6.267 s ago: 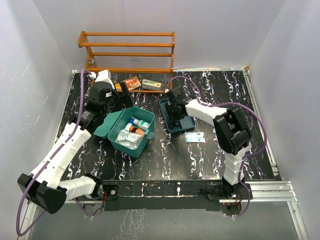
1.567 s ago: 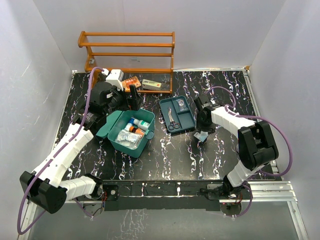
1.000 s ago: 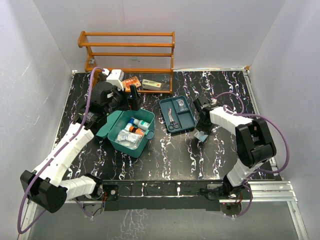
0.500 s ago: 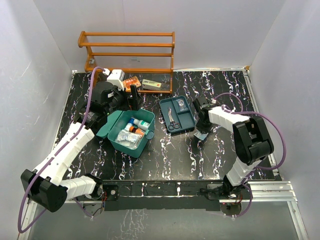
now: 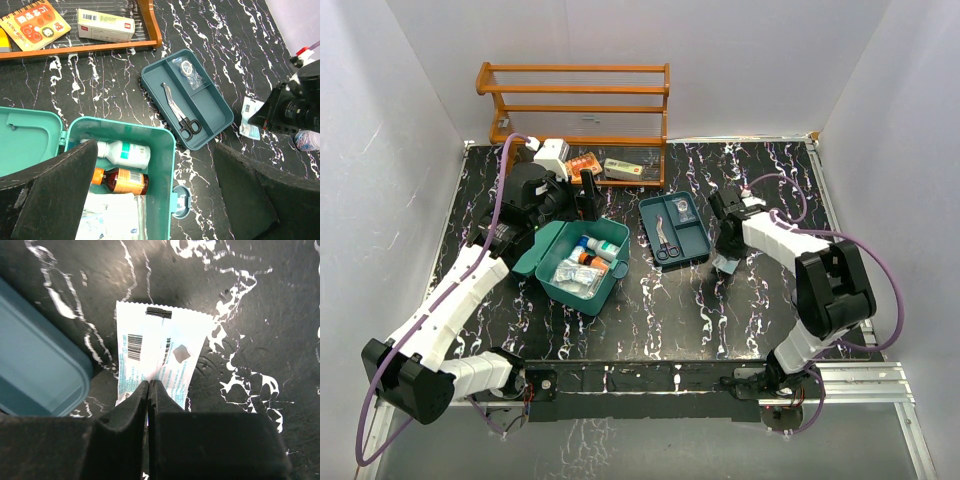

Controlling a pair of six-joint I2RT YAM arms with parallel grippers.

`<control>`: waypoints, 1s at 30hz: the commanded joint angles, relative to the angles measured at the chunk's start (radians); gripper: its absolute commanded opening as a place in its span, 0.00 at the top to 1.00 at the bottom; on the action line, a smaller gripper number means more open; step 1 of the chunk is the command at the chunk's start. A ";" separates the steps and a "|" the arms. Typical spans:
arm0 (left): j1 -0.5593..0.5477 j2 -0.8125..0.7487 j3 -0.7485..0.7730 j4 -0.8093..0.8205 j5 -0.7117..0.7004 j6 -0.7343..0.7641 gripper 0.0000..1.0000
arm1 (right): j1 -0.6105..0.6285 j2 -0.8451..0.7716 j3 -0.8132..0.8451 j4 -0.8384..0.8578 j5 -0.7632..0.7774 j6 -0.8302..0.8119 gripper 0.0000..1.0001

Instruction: Organize the medicine kit

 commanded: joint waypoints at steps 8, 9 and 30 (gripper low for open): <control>0.004 0.001 0.044 0.013 0.008 0.000 0.01 | 0.004 -0.102 0.123 0.237 -0.280 -0.434 1.00; 0.004 0.001 0.047 0.013 0.008 0.000 0.01 | 0.009 -0.098 0.126 0.257 -0.315 -0.474 1.00; 0.004 -0.012 0.054 0.000 -0.017 0.003 0.01 | 0.044 0.151 0.251 0.174 -0.428 -0.817 1.00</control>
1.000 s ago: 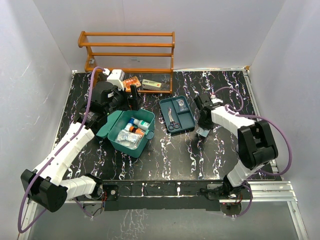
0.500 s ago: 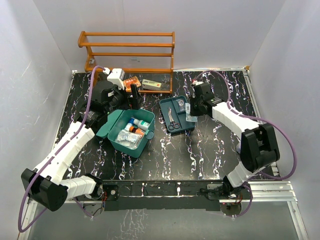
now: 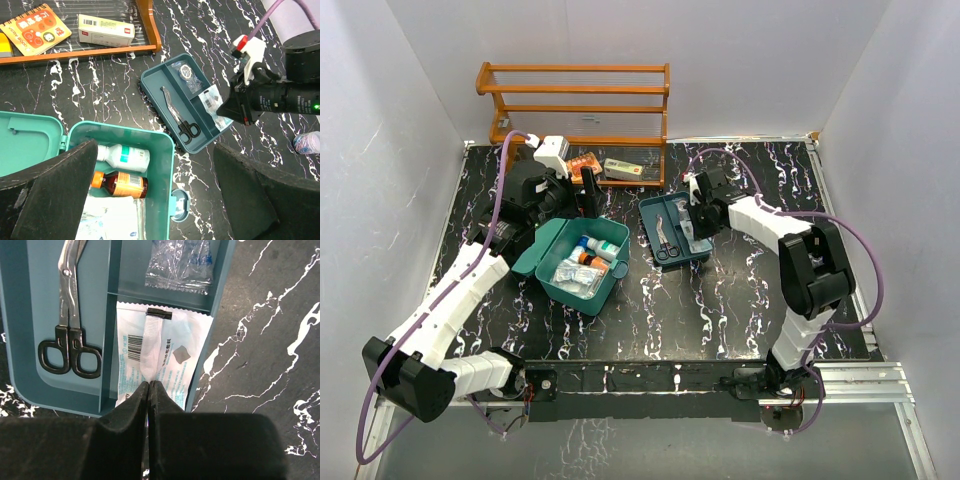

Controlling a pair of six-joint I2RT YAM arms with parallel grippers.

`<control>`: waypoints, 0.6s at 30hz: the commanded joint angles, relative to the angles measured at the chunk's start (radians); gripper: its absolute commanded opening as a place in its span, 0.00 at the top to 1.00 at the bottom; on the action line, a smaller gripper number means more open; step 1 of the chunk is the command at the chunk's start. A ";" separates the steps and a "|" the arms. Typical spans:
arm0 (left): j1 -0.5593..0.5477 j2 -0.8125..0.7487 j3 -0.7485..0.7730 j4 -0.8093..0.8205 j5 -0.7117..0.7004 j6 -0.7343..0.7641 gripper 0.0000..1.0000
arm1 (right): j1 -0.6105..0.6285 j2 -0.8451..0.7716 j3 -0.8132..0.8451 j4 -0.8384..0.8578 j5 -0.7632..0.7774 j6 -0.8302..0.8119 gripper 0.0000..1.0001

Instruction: Organize the medicine kit

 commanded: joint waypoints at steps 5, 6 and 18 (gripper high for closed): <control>0.005 -0.019 0.036 0.003 -0.014 0.006 0.01 | 0.042 0.077 0.082 -0.021 0.034 -0.033 1.00; 0.004 -0.018 0.035 0.002 -0.014 0.006 0.01 | 0.044 0.085 0.085 -0.021 0.043 -0.029 1.00; 0.004 -0.022 0.028 0.003 -0.020 0.006 0.01 | 0.048 0.123 0.110 -0.040 0.130 -0.007 1.00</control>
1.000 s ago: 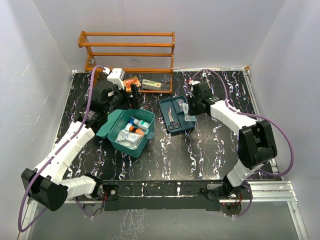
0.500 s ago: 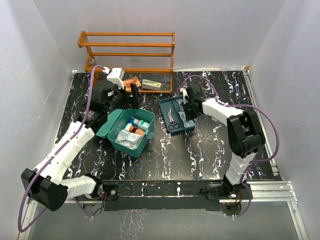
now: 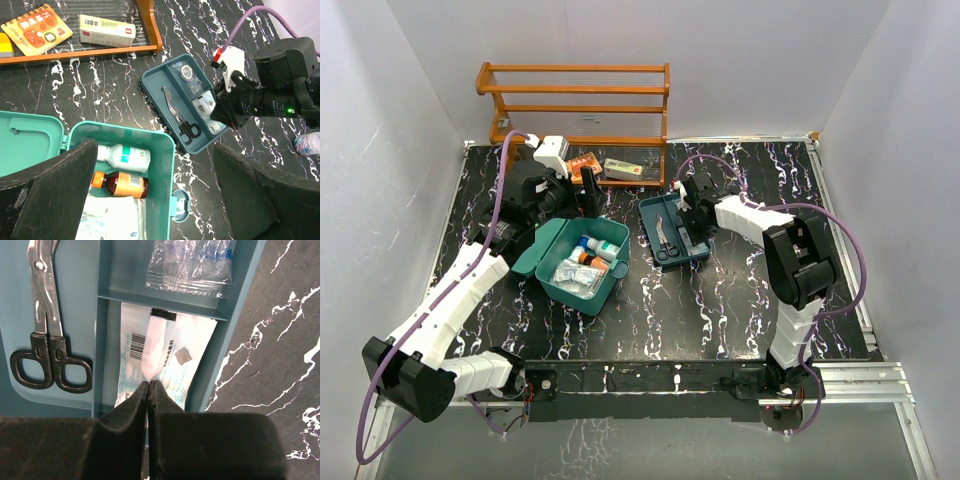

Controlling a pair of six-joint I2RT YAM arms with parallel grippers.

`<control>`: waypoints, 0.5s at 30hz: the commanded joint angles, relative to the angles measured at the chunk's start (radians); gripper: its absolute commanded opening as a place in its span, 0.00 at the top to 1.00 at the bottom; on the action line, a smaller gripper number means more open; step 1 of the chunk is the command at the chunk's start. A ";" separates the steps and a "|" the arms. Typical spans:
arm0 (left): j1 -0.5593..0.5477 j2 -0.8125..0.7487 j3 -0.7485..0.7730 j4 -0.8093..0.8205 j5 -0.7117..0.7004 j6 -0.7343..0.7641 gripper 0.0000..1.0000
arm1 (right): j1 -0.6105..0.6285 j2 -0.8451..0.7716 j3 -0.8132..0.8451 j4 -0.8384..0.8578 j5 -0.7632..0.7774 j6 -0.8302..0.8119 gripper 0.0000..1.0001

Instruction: Organize the medicine kit

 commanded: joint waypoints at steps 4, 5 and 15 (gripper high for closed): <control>0.004 -0.021 0.028 0.003 -0.015 0.006 0.01 | 0.003 0.015 0.076 -0.021 0.046 0.019 0.91; 0.004 -0.021 0.028 0.003 -0.017 0.007 0.01 | 0.005 0.013 0.083 -0.023 0.036 0.027 0.86; 0.004 -0.021 0.032 -0.012 -0.055 0.019 0.01 | 0.005 -0.095 0.124 -0.007 0.015 0.123 0.64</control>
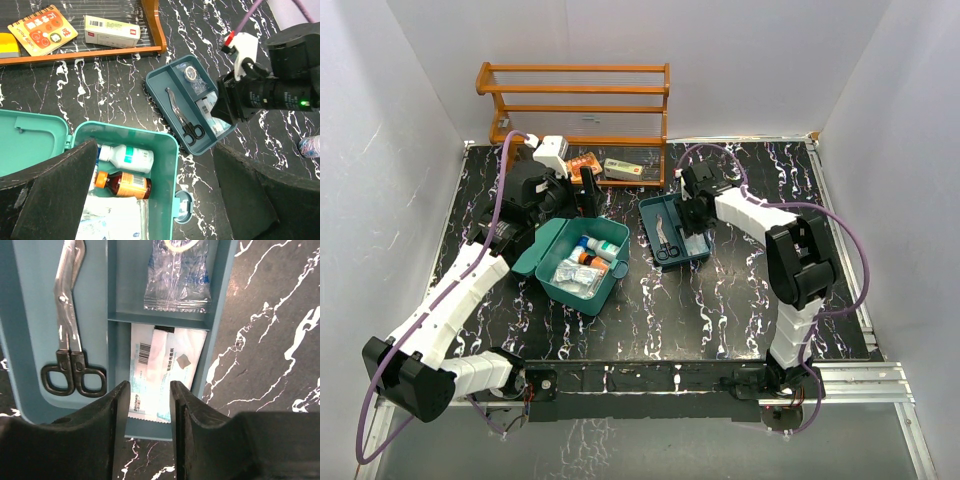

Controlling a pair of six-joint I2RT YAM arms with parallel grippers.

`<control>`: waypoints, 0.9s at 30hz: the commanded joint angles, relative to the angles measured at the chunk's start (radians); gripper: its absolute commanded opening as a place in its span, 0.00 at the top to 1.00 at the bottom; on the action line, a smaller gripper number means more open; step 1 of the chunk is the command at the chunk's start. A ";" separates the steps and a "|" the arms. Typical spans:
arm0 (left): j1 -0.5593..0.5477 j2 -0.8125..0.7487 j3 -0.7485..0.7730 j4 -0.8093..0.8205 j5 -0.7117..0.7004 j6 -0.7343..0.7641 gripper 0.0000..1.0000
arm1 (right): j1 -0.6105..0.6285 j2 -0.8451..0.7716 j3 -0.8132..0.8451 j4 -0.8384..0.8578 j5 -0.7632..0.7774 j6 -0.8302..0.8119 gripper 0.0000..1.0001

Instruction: Organize the medicine kit

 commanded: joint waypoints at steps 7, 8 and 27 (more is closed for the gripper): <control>0.004 -0.012 0.036 -0.017 -0.052 0.018 0.01 | 0.025 -0.137 0.003 0.114 -0.038 0.150 0.58; 0.004 -0.011 0.036 -0.017 -0.054 0.017 0.01 | 0.038 -0.127 0.010 0.114 -0.021 0.165 0.58; 0.004 -0.003 0.047 -0.036 -0.051 0.007 0.01 | 0.103 0.045 0.060 0.114 0.091 0.258 0.64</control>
